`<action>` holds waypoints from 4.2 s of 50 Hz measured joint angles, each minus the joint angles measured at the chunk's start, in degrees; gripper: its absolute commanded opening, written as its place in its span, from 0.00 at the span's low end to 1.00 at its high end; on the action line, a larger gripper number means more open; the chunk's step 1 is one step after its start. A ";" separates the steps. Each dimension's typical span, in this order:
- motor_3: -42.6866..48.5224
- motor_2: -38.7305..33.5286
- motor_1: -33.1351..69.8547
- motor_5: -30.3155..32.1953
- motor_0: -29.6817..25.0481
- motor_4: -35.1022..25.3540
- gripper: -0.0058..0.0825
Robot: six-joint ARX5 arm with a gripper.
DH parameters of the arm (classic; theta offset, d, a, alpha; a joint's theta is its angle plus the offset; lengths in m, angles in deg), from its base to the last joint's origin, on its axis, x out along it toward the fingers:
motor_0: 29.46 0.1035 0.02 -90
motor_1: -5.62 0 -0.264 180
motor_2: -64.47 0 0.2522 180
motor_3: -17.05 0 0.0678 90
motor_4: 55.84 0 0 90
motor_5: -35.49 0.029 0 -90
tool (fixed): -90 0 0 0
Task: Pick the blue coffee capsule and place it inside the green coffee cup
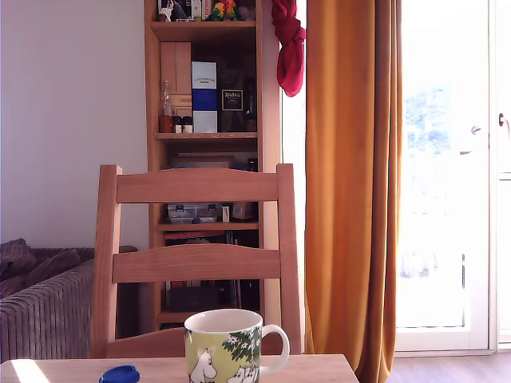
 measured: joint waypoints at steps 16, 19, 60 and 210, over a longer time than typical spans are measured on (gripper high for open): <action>3.45 -0.85 -0.31 -5.70 3.69 -4.79 0.04; 2.58 -0.85 -0.31 -9.18 3.69 -5.73 0.04; -6.67 -0.83 18.03 -21.53 -9.31 -22.86 0.04; -12.57 35.45 109.90 3.74 -22.21 -13.84 0.27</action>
